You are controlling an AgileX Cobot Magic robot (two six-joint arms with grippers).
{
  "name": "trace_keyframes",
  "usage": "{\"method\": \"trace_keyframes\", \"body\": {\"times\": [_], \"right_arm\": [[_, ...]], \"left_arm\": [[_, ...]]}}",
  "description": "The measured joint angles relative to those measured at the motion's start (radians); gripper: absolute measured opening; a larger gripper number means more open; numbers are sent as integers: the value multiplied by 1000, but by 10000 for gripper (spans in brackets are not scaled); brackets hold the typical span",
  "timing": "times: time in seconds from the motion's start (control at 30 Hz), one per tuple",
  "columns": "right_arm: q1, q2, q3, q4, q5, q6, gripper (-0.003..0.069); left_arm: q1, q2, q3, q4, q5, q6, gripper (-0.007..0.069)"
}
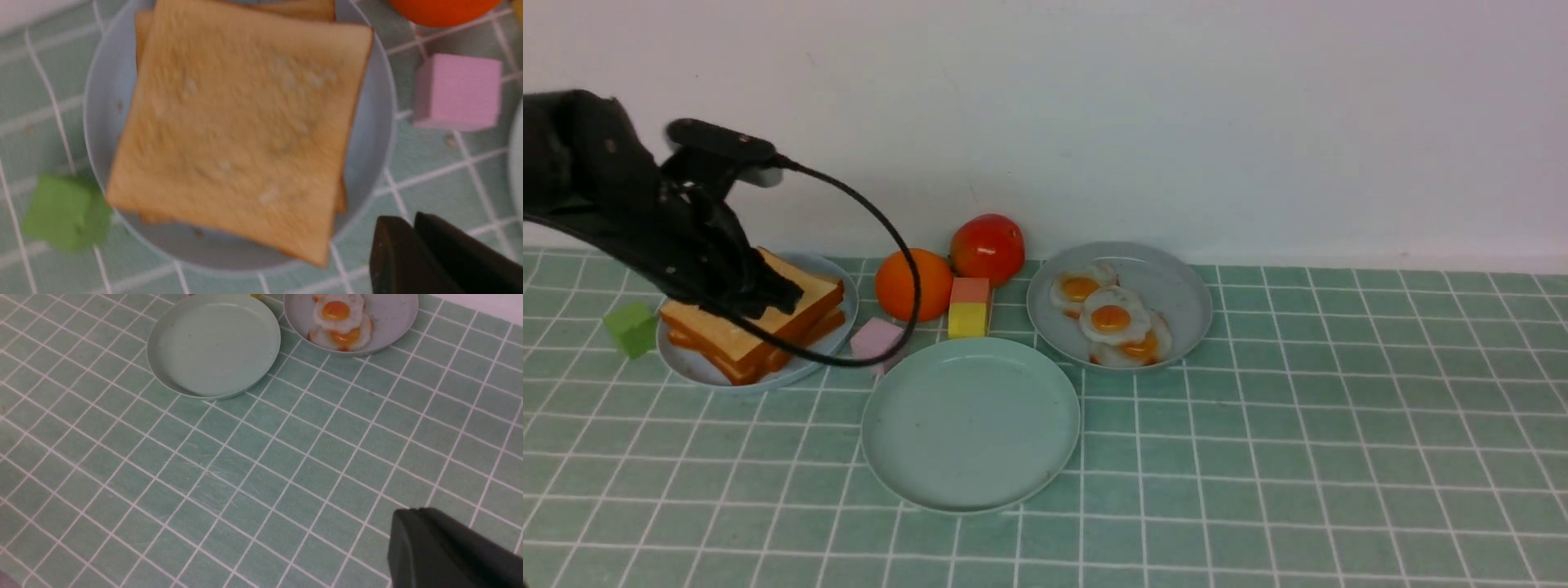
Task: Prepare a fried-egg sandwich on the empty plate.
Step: Use the left arm to grab a slice of bread
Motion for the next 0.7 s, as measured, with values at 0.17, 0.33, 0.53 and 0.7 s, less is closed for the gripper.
{"method": "trace_keyframes", "body": {"times": [0.17,0.33,0.53,0.7], "right_arm": [[0,0,0,0,0,0,8],[0,0,0,9,0,0,13],[0,0,0,71,0,0,16],[0,0,0,84,0,0,20]], "left_arm": [[0,70,-8,14,-80,68,299],[0,163,-8,20,-164,80,386],[0,180,-12,35,-203,80,301],[0,181,-13,43,-208,80,147]]}}
